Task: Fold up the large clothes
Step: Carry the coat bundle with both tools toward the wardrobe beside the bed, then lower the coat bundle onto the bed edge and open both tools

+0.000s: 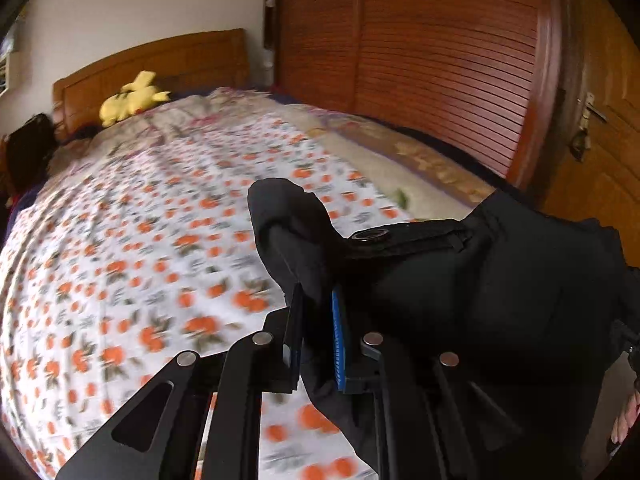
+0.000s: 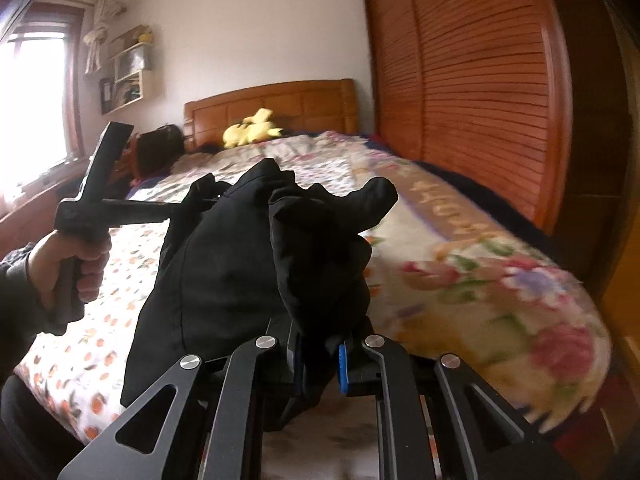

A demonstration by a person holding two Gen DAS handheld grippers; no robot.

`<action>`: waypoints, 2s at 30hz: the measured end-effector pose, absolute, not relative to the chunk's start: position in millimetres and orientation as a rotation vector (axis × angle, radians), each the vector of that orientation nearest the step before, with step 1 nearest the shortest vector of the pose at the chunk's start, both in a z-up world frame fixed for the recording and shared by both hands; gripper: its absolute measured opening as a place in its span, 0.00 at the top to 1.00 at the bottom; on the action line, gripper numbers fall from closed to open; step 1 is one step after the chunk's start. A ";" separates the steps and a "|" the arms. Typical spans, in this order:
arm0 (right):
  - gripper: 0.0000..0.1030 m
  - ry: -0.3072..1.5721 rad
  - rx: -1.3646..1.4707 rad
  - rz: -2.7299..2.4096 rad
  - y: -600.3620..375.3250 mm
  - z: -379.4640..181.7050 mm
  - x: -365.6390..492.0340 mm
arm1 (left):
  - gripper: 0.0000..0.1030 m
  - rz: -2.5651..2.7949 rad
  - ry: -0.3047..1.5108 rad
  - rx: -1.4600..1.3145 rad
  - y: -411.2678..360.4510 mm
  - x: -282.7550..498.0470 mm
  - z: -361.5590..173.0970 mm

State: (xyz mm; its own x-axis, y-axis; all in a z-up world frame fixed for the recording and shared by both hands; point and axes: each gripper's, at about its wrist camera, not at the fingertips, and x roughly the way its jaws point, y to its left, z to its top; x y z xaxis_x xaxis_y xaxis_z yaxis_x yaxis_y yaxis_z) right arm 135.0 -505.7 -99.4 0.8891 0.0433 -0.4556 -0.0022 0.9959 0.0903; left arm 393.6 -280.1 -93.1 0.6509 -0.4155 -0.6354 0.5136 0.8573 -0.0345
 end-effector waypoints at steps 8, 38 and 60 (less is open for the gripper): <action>0.90 0.451 0.093 -0.060 -574.0 -97.4 109.1 | 0.88 -0.624 0.675 0.209 -380.3 372.3 -87.0; 0.49 0.495 0.071 -0.409 -689.5 -95.7 79.4 | 0.40 -0.742 0.657 0.296 -533.0 359.9 -114.6; 0.69 0.610 -0.007 -0.337 -677.4 -89.6 159.8 | 0.02 -0.814 0.513 0.245 -432.6 246.5 -87.9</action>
State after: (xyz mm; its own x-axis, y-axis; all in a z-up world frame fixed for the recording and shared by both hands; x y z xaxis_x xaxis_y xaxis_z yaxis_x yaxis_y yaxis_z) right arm 159.8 -677.4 -89.6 0.7666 -0.3125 -0.5610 0.3084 0.9454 -0.1052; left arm 246.5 -432.6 -87.9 0.5736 -0.6291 -0.5246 0.7449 0.6670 0.0147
